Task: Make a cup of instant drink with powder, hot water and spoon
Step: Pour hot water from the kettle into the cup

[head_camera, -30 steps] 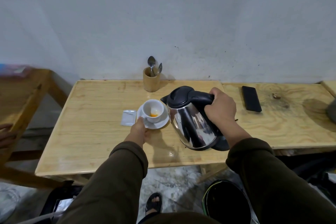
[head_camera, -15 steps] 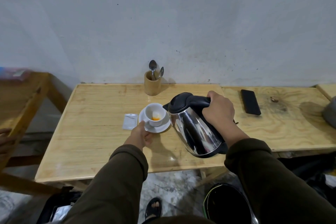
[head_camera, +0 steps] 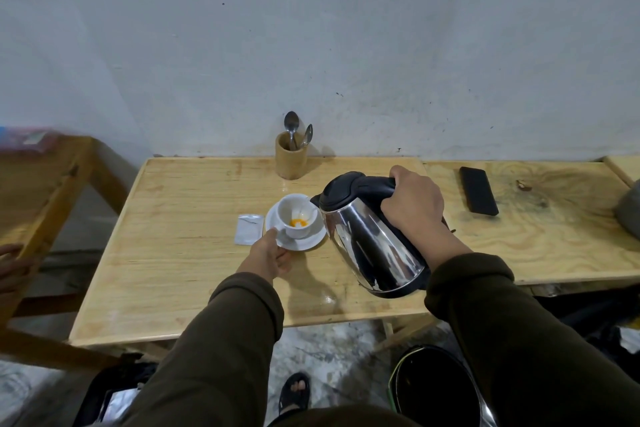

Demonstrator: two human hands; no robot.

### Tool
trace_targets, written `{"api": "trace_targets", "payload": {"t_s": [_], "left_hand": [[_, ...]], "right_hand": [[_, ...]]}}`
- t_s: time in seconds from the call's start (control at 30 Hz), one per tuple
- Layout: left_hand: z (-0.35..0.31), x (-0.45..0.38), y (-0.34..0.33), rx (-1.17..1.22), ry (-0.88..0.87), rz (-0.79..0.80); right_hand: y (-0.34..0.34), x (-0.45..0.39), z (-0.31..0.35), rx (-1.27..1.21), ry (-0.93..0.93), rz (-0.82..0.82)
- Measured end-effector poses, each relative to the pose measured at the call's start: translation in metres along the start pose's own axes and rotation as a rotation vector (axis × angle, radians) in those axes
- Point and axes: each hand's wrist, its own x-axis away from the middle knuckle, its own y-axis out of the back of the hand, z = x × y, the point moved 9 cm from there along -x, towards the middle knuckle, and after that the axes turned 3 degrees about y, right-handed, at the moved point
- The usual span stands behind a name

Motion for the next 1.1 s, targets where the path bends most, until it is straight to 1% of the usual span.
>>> {"api": "trace_targets", "payload": {"t_s": [0.43,0.77,1.1], "left_hand": [[0.0026,0.0003,-0.0017,-0.006,0.034,0.017],[0.0013,-0.0007,-0.003,0.013,0.018,0.007],[0.0002,-0.0022,-0.0018,-0.034,0.0,-0.009]], "right_hand": [[0.0046,-0.0063,-0.0008,0.022,0.018,0.013],[0.0061,-0.0081,-0.0022,0.026,0.027,0.01],[0.0063,-0.0092,-0.0022,0.033,0.027,0.014]]}}
